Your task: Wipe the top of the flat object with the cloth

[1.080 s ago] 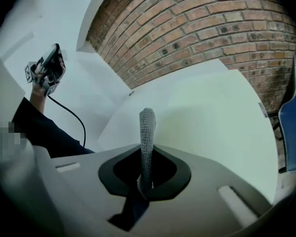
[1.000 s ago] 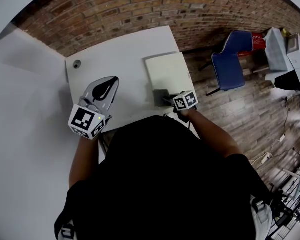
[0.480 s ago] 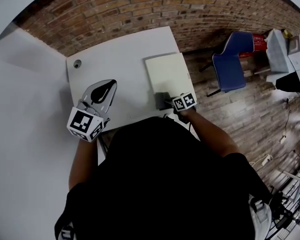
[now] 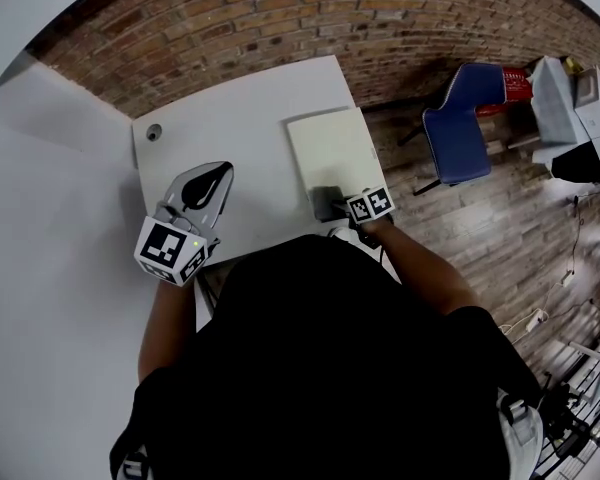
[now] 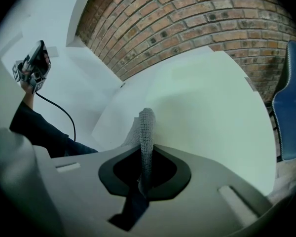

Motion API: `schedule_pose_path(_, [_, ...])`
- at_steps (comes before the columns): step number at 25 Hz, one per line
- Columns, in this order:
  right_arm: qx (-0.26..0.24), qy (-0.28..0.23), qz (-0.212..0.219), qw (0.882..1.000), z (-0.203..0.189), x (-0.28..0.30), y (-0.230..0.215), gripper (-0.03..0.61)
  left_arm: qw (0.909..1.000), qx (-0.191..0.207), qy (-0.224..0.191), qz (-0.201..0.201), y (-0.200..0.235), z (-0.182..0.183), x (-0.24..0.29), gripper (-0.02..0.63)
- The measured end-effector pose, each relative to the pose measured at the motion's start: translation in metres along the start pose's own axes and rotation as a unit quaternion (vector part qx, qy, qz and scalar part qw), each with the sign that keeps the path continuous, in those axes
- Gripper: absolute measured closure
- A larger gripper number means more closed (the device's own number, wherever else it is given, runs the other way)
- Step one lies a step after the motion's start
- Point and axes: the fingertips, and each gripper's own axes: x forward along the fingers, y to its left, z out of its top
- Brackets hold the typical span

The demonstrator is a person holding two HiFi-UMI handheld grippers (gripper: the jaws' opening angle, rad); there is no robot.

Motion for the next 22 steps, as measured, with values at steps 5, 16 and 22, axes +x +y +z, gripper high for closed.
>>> schedule_pose_path(5, [0.004, -0.002, -0.008, 1.000, -0.002, -0.007, -0.011, 0.569, 1.0000, 0.000, 0.001, -0.005, -0.006, 0.000, 0.005, 0.612])
schedule_pose_path(16, [0.018, -0.014, -0.027, 0.999, -0.007, -0.025, -0.036, 0.569, 0.9999, 0.006, 0.007, -0.012, -0.017, 0.001, 0.016, 0.612])
schedule_pose_path(22, [0.038, -0.033, -0.043, 0.998, -0.004, -0.043, -0.058, 0.569, 0.9999, 0.002, 0.007, -0.013, -0.023, 0.001, 0.023, 0.612])
